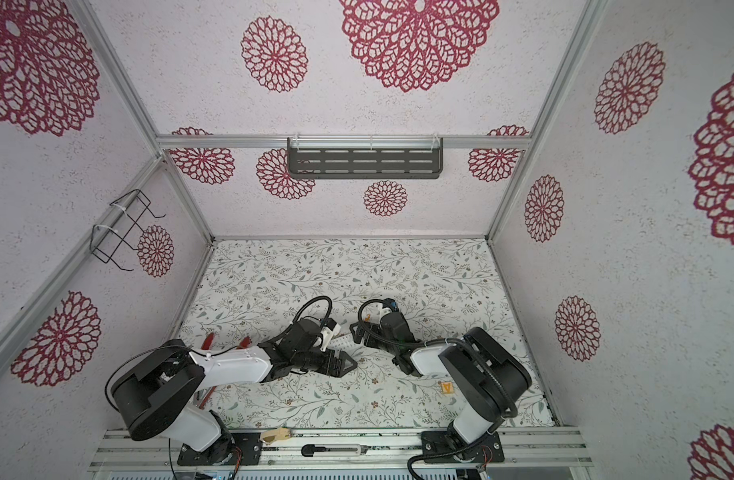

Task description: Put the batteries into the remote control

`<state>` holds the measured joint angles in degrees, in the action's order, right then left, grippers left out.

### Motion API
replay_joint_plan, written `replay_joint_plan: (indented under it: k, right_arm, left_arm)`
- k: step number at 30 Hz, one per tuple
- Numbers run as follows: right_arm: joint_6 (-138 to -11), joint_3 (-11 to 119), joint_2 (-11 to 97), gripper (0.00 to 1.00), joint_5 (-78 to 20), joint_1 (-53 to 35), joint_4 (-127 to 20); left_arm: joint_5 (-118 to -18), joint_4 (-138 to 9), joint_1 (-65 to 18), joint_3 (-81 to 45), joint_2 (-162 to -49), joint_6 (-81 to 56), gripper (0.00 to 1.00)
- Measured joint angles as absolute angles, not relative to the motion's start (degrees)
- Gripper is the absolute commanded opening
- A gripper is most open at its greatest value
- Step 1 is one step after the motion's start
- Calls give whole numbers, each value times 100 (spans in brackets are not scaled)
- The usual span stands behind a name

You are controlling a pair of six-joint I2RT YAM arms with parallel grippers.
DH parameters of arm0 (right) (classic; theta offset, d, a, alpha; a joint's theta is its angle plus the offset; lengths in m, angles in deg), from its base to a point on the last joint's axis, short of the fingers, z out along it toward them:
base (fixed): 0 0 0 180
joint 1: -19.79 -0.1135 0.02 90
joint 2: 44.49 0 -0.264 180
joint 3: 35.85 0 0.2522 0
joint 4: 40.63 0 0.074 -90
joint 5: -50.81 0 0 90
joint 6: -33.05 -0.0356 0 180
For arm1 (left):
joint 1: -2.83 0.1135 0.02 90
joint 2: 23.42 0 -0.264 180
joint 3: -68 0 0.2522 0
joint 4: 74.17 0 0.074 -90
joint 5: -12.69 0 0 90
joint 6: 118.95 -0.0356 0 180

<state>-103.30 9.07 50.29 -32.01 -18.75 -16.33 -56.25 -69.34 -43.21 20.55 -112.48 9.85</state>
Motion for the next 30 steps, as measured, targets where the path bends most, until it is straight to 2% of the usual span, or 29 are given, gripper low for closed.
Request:
replay_joint_plan:
  k: [4,9,20,30]
  right_arm:
    - [-10300,1187,5305,99,-3046,-1871,-1567]
    - [-10227,1438,5420,99,-2825,-1875,-1781]
    - [-9900,1659,5438,99,-2694,-1875,-2227]
    - [-9563,1786,5291,99,-2410,-1720,-2837]
  left_arm:
    - [-5997,-6604,-4466,2063,-11079,966,97]
    - [-6934,-5808,-4704,1797,-11023,762,97]
    - [-8886,-4005,-5281,710,-11812,367,97]
    - [-9030,-3297,-5731,407,-11895,439,97]
